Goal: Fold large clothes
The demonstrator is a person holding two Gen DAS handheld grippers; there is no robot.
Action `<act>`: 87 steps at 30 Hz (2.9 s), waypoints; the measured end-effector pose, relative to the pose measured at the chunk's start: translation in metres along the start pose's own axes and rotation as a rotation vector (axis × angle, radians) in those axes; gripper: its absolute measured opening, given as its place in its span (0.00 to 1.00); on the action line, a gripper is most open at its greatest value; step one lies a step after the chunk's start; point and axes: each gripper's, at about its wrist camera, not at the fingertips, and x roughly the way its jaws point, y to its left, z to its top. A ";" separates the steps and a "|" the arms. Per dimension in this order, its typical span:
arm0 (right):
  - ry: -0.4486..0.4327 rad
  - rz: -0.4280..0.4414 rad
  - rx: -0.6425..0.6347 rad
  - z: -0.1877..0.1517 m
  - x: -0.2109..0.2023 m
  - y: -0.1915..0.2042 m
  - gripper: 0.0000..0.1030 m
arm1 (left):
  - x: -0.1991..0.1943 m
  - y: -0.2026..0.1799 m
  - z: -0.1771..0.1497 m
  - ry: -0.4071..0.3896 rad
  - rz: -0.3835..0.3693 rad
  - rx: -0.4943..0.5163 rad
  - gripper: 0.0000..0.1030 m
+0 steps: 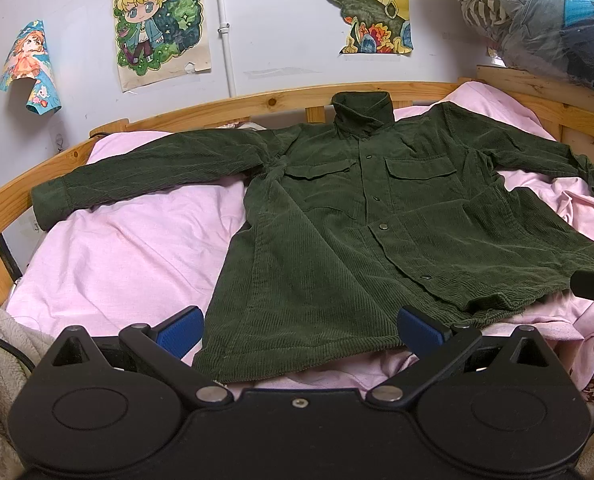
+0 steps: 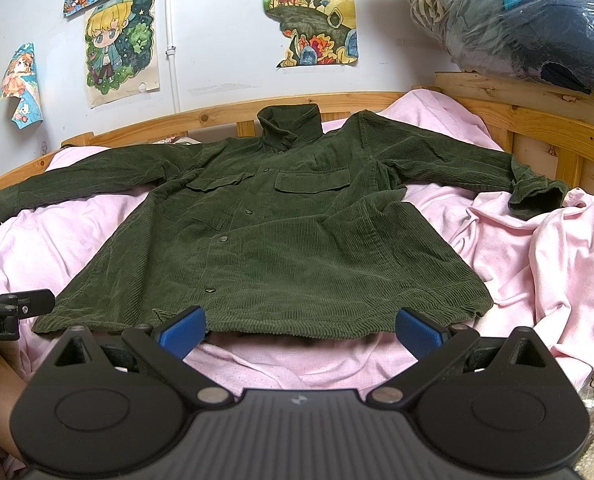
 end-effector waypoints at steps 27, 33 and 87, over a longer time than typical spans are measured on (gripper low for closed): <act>-0.001 0.001 0.004 0.001 -0.001 -0.002 1.00 | 0.000 0.000 0.000 0.001 0.001 0.001 1.00; -0.001 0.001 0.005 0.001 -0.001 -0.003 1.00 | 0.000 0.000 0.000 0.001 0.001 0.002 1.00; -0.023 -0.111 0.000 0.082 0.027 -0.049 1.00 | 0.039 -0.037 0.099 0.129 -0.032 0.074 1.00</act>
